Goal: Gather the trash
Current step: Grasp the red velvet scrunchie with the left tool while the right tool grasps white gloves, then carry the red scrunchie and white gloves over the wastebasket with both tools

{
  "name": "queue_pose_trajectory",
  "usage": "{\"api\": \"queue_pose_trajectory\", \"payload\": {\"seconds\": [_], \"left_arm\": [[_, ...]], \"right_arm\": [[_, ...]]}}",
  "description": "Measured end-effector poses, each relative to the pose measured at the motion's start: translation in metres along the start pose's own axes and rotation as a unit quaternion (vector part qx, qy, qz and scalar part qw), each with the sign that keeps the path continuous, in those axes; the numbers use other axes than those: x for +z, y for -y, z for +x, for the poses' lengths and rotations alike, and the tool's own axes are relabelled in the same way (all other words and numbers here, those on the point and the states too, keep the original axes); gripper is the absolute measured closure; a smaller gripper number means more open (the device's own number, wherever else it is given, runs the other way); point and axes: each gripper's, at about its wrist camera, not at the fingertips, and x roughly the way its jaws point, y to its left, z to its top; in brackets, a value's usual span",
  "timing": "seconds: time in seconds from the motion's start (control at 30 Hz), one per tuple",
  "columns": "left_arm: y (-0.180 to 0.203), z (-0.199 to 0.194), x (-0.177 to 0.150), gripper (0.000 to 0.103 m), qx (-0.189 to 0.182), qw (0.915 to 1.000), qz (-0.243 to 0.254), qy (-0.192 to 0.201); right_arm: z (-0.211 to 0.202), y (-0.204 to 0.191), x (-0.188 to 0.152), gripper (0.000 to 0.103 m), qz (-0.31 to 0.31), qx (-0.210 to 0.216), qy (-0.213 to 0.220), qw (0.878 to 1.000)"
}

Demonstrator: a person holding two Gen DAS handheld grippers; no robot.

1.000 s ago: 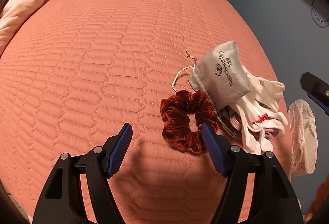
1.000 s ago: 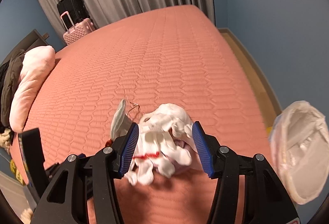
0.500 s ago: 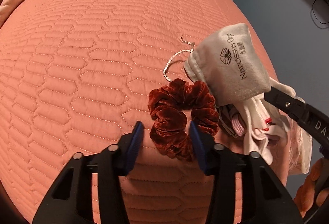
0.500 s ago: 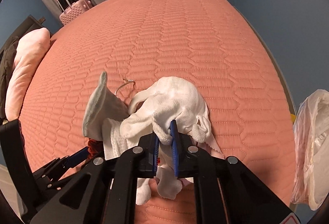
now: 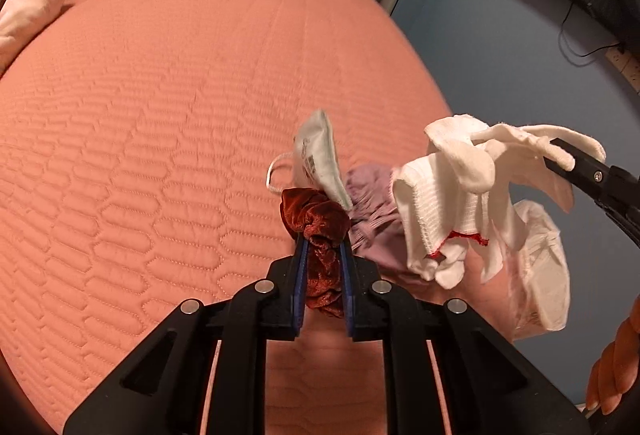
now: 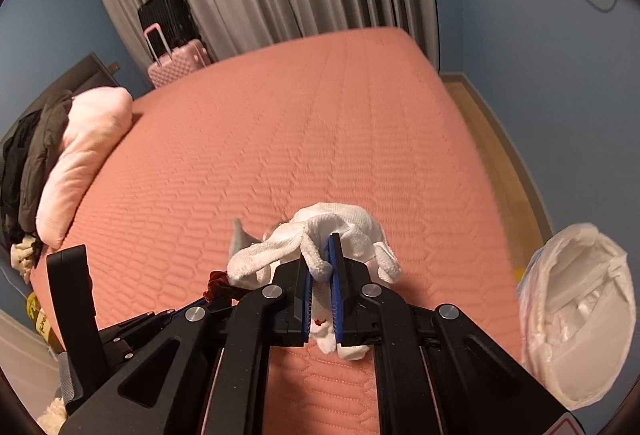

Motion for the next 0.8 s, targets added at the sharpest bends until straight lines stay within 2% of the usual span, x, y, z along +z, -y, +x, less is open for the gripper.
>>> {"api": "queue_pose_trajectory", "payload": {"seconds": [0.27,0.43,0.57,0.7,0.8], "left_arm": [[0.041,-0.062,0.021,0.089,-0.030,0.9965,0.033,0.070],[0.068,-0.079,0.027,0.089,-0.048,0.9935,0.052,0.089],[0.073,-0.079,0.013,0.088,-0.054,0.9929,0.064,0.084],[0.077,-0.068,-0.003,0.088,-0.053,0.9941,0.076,0.058],[0.078,-0.061,-0.017,0.088,-0.054,0.9949,0.078,0.036]], "right_arm": [[-0.084,0.011,0.024,0.096,-0.001,-0.001,0.064,0.998],[-0.113,0.021,0.021,0.096,-0.007,-0.007,0.074,0.997],[-0.117,0.035,-0.005,0.096,0.002,-0.007,0.054,0.999],[-0.104,0.051,-0.046,0.095,0.024,0.001,0.011,1.000],[-0.091,0.059,-0.076,0.090,0.038,0.000,-0.023,0.999]]}}
